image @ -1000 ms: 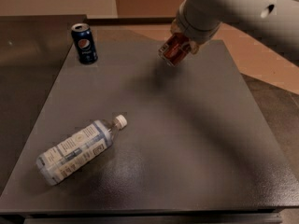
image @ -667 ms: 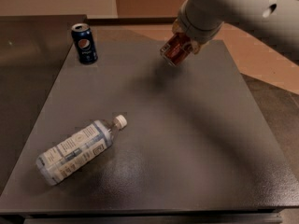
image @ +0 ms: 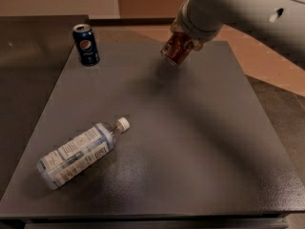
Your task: Place coke can upright
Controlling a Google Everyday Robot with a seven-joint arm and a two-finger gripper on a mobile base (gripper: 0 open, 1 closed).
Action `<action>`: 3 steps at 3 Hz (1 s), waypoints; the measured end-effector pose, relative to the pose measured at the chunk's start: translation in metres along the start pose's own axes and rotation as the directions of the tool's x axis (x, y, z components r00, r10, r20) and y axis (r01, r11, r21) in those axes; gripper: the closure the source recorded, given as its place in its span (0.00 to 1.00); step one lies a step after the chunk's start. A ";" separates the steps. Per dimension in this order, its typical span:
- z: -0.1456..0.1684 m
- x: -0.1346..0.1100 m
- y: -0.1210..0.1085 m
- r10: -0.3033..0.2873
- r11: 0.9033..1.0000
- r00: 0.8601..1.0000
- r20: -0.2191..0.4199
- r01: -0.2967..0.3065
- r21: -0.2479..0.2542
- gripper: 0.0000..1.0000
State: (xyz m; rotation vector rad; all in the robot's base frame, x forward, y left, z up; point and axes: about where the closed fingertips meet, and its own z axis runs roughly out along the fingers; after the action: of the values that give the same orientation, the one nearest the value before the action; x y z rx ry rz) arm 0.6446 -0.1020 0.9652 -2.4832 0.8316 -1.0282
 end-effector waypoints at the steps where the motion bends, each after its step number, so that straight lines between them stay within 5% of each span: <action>1: 0.003 -0.002 -0.009 -0.138 0.987 0.990 -0.006 0.138 0.076 1.00; 3: 0.009 -0.009 -0.024 -0.292 0.917 0.956 -0.021 0.286 0.277 1.00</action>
Offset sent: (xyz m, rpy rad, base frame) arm 0.0101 0.0257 -0.0021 -0.2667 -0.2348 0.5770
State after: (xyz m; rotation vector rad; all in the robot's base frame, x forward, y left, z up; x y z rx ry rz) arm 0.6551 -0.0765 0.9662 -2.4093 0.2887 -1.1243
